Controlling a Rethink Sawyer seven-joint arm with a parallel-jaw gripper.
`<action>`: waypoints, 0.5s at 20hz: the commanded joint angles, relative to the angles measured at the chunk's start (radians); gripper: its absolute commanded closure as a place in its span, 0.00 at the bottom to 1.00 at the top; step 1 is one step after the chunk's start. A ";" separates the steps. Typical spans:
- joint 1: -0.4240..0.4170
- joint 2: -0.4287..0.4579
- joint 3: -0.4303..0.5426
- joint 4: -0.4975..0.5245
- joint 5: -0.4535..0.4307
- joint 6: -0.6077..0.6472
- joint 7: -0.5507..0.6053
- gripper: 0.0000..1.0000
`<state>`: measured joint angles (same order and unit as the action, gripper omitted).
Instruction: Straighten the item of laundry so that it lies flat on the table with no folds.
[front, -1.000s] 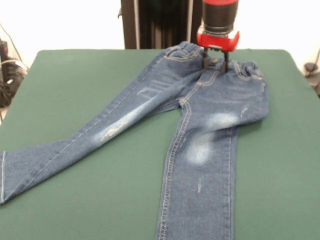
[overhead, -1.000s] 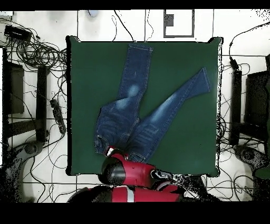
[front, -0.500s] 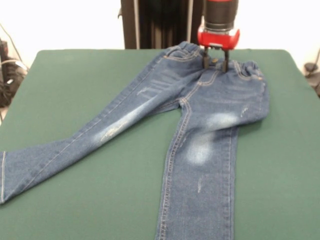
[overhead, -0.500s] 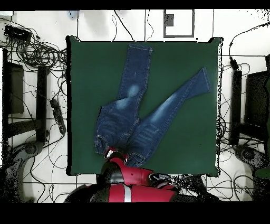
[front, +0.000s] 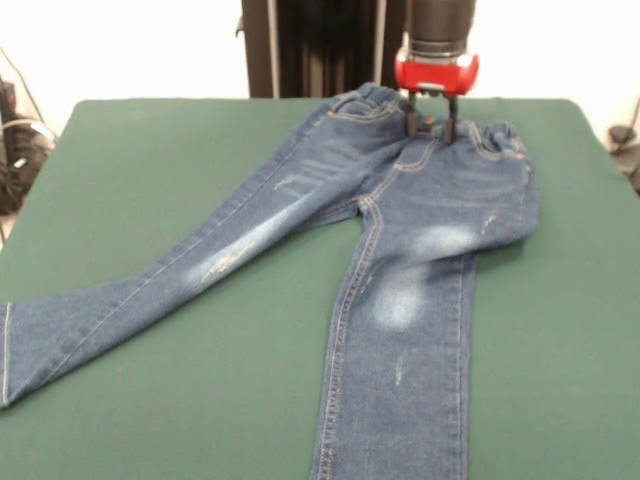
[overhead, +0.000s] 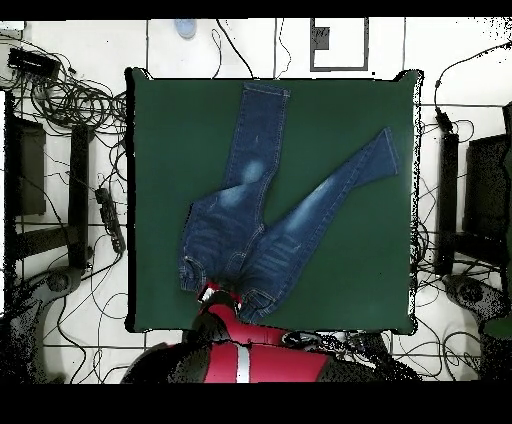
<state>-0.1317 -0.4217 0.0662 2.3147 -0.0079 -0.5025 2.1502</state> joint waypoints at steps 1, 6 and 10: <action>0.011 0.181 0.041 0.074 -0.055 0.171 0.112 0.00; -0.019 0.238 -0.012 0.009 -0.111 0.166 0.064 0.00; -0.056 0.256 -0.068 -0.019 -0.167 0.163 0.029 0.00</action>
<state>-0.1808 -0.3814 0.0541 2.3056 -0.1381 -0.5562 2.1502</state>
